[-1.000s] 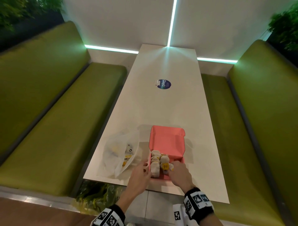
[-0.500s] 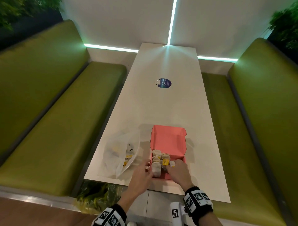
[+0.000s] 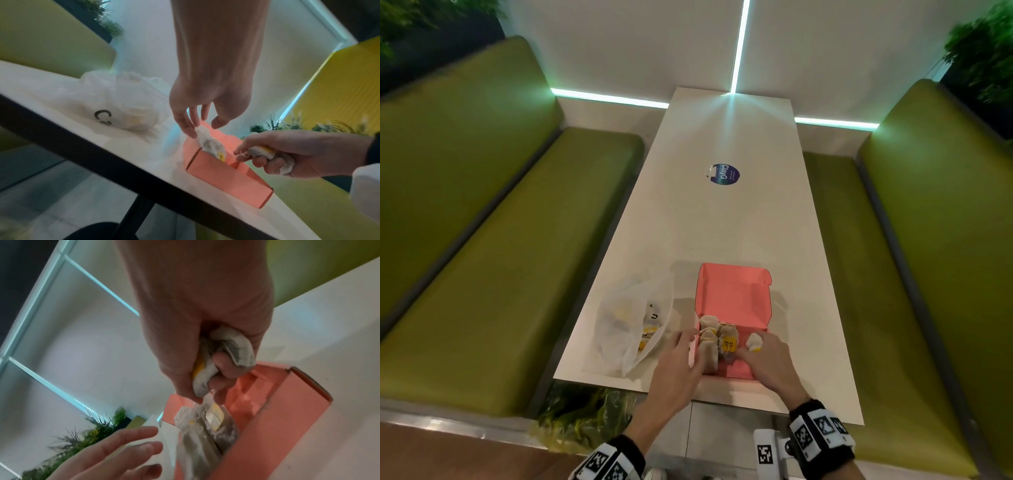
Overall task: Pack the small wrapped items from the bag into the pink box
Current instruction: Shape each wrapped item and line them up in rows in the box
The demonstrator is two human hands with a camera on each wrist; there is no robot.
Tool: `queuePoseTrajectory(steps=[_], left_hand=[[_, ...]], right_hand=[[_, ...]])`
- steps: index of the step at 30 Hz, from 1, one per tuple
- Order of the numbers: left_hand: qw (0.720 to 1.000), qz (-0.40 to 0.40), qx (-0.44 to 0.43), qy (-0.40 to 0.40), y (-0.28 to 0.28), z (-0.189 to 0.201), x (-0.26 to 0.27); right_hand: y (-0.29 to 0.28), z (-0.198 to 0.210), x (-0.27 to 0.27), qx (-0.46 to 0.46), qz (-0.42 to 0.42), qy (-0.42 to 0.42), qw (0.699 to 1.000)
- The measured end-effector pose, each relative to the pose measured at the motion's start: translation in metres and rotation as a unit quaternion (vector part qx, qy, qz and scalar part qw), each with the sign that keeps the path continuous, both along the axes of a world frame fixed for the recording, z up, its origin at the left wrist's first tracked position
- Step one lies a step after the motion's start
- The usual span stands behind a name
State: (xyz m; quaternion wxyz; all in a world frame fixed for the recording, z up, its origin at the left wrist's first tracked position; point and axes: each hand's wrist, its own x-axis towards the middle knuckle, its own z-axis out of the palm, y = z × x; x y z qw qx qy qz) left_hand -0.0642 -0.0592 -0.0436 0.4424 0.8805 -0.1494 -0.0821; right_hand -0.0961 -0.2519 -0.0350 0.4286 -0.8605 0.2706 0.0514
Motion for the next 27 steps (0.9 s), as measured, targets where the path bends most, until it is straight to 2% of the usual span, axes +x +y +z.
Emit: queuePoseTrajectory(steps=[3, 7, 11, 19, 23, 27], left_hand=[[0.997, -0.028, -0.047, -0.046, -0.013, 0.016, 0.003], [0.989, -0.110, -0.100, -0.005, -0.037, 0.040, 0.017], [0.981, -0.159, -0.108, 0.008, -0.054, 0.049, 0.028], [0.980, -0.105, -0.161, 0.055, -0.053, 0.056, 0.038], [0.981, -0.059, -0.176, 0.056, -0.049, 0.052, 0.043], [0.982, -0.055, -0.175, 0.051, -0.042, 0.051, 0.045]], right_hand=[[0.001, 0.019, -0.002, 0.067, 0.009, -0.057, 0.996], [0.004, 0.043, -0.001, 0.165, 0.048, -0.103, 0.980], [0.002, 0.050, 0.001, 0.186, 0.074, -0.101, 0.975], [-0.002, 0.046, -0.010, 0.274, 0.053, -0.079, 0.957], [-0.006, 0.035, -0.010, 0.247, -0.006, -0.062, 0.967], [-0.008, 0.033, -0.008, 0.220, -0.056, -0.116, 0.967]])
